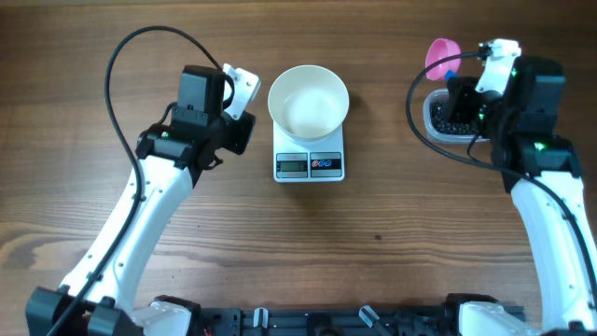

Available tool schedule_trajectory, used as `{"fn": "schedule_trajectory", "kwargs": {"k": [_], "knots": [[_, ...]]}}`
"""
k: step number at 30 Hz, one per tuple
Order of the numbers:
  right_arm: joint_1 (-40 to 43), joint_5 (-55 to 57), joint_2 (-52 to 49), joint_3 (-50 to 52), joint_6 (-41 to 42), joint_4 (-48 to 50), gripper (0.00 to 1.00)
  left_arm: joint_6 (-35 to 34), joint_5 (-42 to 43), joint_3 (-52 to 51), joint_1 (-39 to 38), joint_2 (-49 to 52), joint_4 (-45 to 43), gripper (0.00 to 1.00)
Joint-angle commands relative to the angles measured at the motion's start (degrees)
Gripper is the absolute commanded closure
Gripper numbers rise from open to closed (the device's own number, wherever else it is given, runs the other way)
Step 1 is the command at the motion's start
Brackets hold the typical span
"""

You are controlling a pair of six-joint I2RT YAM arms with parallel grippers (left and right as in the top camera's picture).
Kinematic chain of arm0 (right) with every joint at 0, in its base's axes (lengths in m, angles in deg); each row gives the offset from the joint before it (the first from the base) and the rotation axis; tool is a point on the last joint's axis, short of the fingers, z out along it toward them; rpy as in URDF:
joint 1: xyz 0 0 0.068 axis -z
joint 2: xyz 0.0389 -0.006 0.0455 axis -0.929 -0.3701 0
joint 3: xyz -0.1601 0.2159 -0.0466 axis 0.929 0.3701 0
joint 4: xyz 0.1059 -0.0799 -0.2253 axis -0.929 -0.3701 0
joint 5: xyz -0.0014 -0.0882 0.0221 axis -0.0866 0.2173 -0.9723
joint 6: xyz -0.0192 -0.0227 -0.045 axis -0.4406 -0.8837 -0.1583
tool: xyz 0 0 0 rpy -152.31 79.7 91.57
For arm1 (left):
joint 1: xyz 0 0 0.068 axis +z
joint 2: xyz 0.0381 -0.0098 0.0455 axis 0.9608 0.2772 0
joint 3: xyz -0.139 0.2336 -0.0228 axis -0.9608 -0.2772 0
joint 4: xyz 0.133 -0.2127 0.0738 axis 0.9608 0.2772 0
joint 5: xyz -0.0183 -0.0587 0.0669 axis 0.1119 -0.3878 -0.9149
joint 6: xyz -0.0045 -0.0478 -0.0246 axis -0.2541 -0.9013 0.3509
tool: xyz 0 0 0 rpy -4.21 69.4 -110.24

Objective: Scoop item into bowl and weigh 150g on scale
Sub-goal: 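Withdraw the left gripper from the scale to the left side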

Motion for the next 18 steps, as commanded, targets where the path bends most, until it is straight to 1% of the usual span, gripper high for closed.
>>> {"fn": "schedule_trajectory", "kwargs": {"k": [1, 5, 7, 8, 9, 14, 17, 18], "knots": [[0.2, -4.6, -0.9, -1.2, -1.8, 2.7, 0.96, 0.7, 0.7, -0.3, 0.5, 0.7, -1.7, 0.96], [0.2, -3.4, -0.9, -1.2, -3.7, 6.2, 0.96, 0.7, 0.7, -0.3, 0.5, 0.8, -2.8, 0.96], [0.2, -3.1, -0.9, -1.2, -3.7, 8.2, 0.96, 0.7, 0.7, -0.3, 0.5, 0.8, -3.4, 0.82], [0.2, -3.3, -0.9, -1.2, -3.4, 9.0, 0.96, 0.7, 0.7, -0.3, 0.5, 0.8, -3.7, 0.65], [0.2, -3.3, -0.9, -1.2, -2.6, 10.0, 0.95, 0.7, 0.7, -0.3, 0.5, 0.8, -3.7, 0.00], [0.2, -2.8, -0.9, -1.2, -2.1, 15.4, 0.96, 0.7, 0.7, -0.3, 0.5, 0.8, -3.1, 0.00], [0.2, 1.1, -1.3, -1.2, -2.8, 16.9, 0.96, 0.7, 0.7, -0.3, 0.5, 0.8, -3.1, 0.00], [0.2, 3.0, -1.3, -1.2, -4.5, 16.9, 0.96, 0.7, 0.7, -0.3, 0.5, 0.8, -3.1, 0.00]]}}
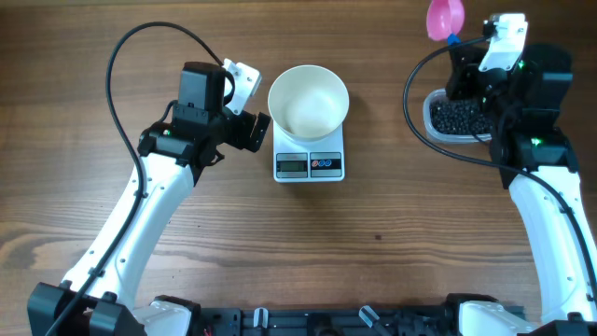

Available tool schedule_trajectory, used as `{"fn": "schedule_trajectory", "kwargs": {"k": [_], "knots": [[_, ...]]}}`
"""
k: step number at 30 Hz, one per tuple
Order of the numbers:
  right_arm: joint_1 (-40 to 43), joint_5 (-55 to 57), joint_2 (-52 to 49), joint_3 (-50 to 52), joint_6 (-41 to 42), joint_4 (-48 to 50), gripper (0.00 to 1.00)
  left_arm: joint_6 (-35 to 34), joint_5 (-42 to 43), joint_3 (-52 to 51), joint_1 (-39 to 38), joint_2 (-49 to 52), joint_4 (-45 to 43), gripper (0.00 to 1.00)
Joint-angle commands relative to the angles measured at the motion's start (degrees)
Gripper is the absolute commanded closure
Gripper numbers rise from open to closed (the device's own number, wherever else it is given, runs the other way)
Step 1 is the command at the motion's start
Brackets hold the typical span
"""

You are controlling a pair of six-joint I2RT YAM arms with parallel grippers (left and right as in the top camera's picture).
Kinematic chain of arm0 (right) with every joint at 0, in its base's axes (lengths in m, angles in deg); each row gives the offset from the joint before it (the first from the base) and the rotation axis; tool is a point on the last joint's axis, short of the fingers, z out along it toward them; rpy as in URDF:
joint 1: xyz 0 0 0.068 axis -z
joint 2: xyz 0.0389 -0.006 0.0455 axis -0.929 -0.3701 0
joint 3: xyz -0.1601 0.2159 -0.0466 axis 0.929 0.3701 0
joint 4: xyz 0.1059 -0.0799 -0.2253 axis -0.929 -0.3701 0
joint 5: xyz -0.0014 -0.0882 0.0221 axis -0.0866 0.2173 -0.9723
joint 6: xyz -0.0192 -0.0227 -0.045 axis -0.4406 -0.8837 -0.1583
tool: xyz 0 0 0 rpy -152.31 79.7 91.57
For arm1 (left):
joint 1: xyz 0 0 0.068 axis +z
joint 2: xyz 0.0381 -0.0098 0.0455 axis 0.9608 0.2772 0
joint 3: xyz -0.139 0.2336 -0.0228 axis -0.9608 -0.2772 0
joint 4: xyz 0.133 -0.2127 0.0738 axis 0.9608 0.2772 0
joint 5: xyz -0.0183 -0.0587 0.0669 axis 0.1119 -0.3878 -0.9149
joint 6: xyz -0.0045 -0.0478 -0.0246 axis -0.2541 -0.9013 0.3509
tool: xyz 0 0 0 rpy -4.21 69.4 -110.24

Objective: Scoop item into bowl and weigh 150g on scale
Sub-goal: 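Withdraw the left gripper from the scale to the left side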

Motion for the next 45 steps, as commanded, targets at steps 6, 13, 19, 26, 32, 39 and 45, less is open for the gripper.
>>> {"fn": "schedule_trajectory", "kwargs": {"k": [6, 13, 19, 26, 32, 39, 45], "knots": [[0.3, 12.5, -0.4, -1.2, -10.9, 0.6, 0.96, 0.3, 0.7, -0.3, 0.4, 0.2, -0.1, 0.00], [0.2, 12.5, -0.5, -1.2, -10.4, 0.3, 0.96, 0.3, 0.7, -0.3, 0.4, 0.2, -0.1, 0.00], [0.2, 12.5, -0.4, -1.2, -8.2, 0.6, 0.96, 0.3, 0.7, -0.3, 0.4, 0.2, -0.1, 0.00], [0.2, 12.5, -0.5, -1.2, -7.6, 0.6, 0.96, 0.3, 0.7, -0.3, 0.4, 0.2, -0.1, 0.00], [0.2, 12.5, -0.4, -1.2, -9.4, 0.8, 0.96, 0.3, 0.7, -0.3, 0.4, 0.2, -0.1, 0.00], [0.2, 11.8, -0.5, -1.2, -13.7, 1.6, 0.96, 0.3, 0.7, -0.3, 0.4, 0.2, -0.2, 0.00], [0.2, 10.0, -0.5, -1.2, -13.7, 2.9, 0.96, 0.3, 0.7, -0.3, 0.4, 0.2, -2.7, 0.00]]}}
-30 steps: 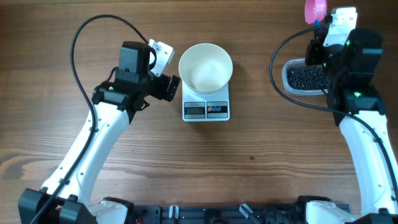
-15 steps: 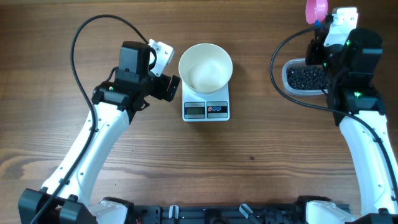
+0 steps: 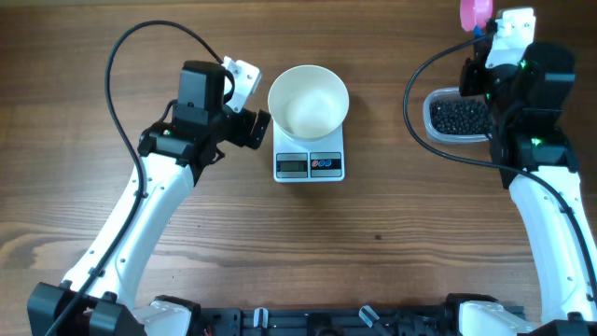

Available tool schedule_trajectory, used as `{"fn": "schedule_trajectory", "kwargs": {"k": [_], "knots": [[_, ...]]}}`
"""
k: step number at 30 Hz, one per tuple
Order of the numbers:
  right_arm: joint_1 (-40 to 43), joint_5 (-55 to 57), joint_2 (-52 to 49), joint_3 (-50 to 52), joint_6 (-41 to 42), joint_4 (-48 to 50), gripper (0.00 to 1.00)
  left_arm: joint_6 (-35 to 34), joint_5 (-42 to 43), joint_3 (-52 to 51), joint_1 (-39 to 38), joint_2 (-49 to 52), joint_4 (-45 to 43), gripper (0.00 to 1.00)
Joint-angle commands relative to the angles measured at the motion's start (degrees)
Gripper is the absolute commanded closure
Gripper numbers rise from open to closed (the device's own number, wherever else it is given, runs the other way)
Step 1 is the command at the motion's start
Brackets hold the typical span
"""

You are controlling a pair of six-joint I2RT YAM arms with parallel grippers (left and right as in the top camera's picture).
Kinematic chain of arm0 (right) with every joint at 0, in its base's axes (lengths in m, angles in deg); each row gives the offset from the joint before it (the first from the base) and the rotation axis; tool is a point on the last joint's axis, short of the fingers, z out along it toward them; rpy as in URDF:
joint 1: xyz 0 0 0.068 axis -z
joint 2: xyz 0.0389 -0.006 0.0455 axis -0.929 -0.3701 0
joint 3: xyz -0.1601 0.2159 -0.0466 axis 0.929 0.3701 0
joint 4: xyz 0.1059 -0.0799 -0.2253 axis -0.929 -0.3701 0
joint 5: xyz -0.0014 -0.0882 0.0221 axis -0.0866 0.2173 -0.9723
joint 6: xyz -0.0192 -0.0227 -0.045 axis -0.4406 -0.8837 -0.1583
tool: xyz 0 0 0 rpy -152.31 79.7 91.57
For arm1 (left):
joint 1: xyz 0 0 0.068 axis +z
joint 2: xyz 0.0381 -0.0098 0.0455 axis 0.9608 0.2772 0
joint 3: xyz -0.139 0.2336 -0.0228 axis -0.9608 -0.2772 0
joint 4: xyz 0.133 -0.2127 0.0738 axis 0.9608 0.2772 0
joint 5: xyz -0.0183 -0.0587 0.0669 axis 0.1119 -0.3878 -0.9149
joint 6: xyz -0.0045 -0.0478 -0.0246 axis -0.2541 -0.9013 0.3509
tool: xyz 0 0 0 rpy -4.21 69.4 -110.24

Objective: Scoop item into bowl and weigh 150g on scale
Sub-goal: 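Withdraw the left gripper from the scale to the left side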

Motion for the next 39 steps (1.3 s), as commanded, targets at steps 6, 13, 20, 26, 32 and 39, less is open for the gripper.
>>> {"fn": "schedule_trajectory", "kwargs": {"k": [6, 13, 20, 26, 32, 39], "knots": [[0.2, -2.4, -0.4, -1.2, -1.2, 0.7, 0.96, 0.3, 1.2, -0.3, 0.3, 0.2, -0.2, 0.00], [0.2, -3.3, -0.4, -1.2, -1.2, 0.7, 0.96, 0.1, 16.6, -0.3, 0.3, 0.2, 0.9, 0.00], [0.2, -3.7, -0.4, -1.2, -1.2, 0.7, 0.96, -1.3, 21.4, -0.3, 0.1, 0.2, 9.6, 0.00], [0.2, -3.7, -0.4, -1.2, -1.2, 0.4, 0.96, 3.3, 24.5, -0.3, -1.6, 0.2, 10.2, 0.00], [0.2, -3.7, -0.4, -1.2, -1.2, 0.4, 0.96, 8.2, 29.0, -0.3, -2.2, -1.7, 12.6, 0.00], [0.2, -3.7, -0.4, -1.2, -1.2, -0.3, 0.96, 18.7, 31.3, -1.0, -1.8, -7.2, 14.7, 0.00]]}}
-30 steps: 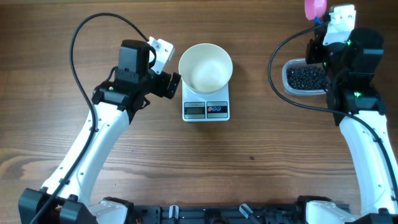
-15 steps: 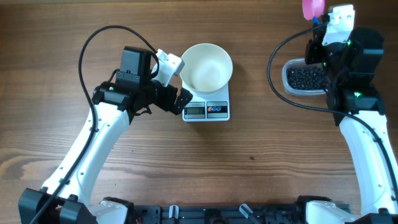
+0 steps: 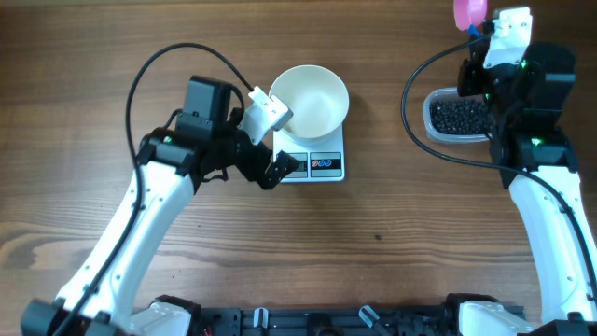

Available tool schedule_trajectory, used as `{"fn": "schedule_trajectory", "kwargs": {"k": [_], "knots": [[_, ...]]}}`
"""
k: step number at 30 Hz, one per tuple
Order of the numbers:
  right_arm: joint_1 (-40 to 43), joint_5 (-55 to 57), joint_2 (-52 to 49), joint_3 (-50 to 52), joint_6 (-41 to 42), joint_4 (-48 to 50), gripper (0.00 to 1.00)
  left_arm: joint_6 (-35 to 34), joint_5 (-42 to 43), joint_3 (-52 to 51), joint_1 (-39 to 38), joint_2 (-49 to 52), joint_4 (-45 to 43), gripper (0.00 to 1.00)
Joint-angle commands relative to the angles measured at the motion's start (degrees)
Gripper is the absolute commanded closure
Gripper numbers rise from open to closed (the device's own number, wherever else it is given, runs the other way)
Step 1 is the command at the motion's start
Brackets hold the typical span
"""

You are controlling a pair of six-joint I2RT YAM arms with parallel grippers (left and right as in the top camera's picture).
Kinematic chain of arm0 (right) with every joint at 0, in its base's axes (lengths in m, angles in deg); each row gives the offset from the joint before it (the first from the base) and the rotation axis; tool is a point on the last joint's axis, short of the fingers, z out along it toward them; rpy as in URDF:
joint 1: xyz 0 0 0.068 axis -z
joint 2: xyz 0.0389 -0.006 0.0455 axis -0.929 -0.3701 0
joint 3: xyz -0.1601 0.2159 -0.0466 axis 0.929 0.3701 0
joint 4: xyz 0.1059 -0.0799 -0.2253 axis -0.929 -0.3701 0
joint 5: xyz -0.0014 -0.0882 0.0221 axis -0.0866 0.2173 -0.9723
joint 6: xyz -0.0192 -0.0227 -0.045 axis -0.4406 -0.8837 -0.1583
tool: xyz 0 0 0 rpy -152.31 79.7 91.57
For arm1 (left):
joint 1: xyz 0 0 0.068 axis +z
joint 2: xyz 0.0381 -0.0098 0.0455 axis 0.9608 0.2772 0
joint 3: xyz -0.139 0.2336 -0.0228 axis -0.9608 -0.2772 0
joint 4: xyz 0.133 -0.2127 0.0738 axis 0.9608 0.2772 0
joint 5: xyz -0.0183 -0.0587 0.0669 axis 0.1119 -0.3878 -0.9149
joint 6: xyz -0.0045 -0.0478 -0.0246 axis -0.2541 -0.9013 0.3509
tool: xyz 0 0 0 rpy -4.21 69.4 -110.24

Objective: Scoop item into bowl and weigh 150g on scale
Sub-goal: 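Withdraw the left gripper from the scale to the left side, then move the held scoop with the right gripper over the bean tub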

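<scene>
A white bowl point(image 3: 309, 97) stands on the small white scale point(image 3: 322, 166), and it looks empty. My left gripper point(image 3: 279, 169) hangs low over the scale's front-left corner, its dark fingers covering the left end of the display. Whether they are open or shut does not show. My right gripper point(image 3: 479, 32) sits at the far right edge of the table, shut on the blue handle of a pink scoop point(image 3: 468, 10). The scoop is partly cut off by the top of the frame. What the scoop holds is not visible.
A clear oval tub of dark beans point(image 3: 456, 117) lies just in front of the right gripper, beside the right arm. Black cables loop above each arm. The wooden table point(image 3: 373, 252) stretches toward the near edge.
My left gripper has moved from beside the bowl's left rim to the scale's front-left corner, over the display. The right gripper and scoop have barely shifted.
First the right gripper held the pink scoop at the tub's far left end, with the left gripper off to the left of the bowl. Then the scoop stood farther back and right, leaving the tub uncovered. Meanwhile the left gripper was close to the bowl, and is now over the scale.
</scene>
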Motion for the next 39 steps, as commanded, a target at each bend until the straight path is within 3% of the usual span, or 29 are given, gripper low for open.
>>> {"fn": "schedule_trajectory", "kwargs": {"k": [1, 13, 22, 27, 39], "knots": [[0.2, -1.1, -0.4, -1.2, -0.8, -0.5, 0.96, 9.8, 4.3, -1.4, 0.4, -4.5, 0.3, 0.00], [0.2, -1.1, -0.4, -1.2, -0.8, -0.7, 0.96, 10.7, 3.5, -7.7, 8.8, -5.6, -0.6, 0.00], [0.2, -1.1, -0.4, -1.2, -0.8, -0.7, 0.96, 10.6, 0.7, -7.7, 8.8, -5.6, 0.5, 0.00], [0.2, -1.1, -0.4, -1.2, -0.8, -0.8, 0.96, 6.8, -5.7, -7.7, 8.8, -5.6, 1.2, 0.00], [0.2, -1.1, -0.4, -1.2, -0.8, -0.9, 0.96, 6.8, -5.6, -7.7, 8.8, -5.6, -2.1, 0.00]]}}
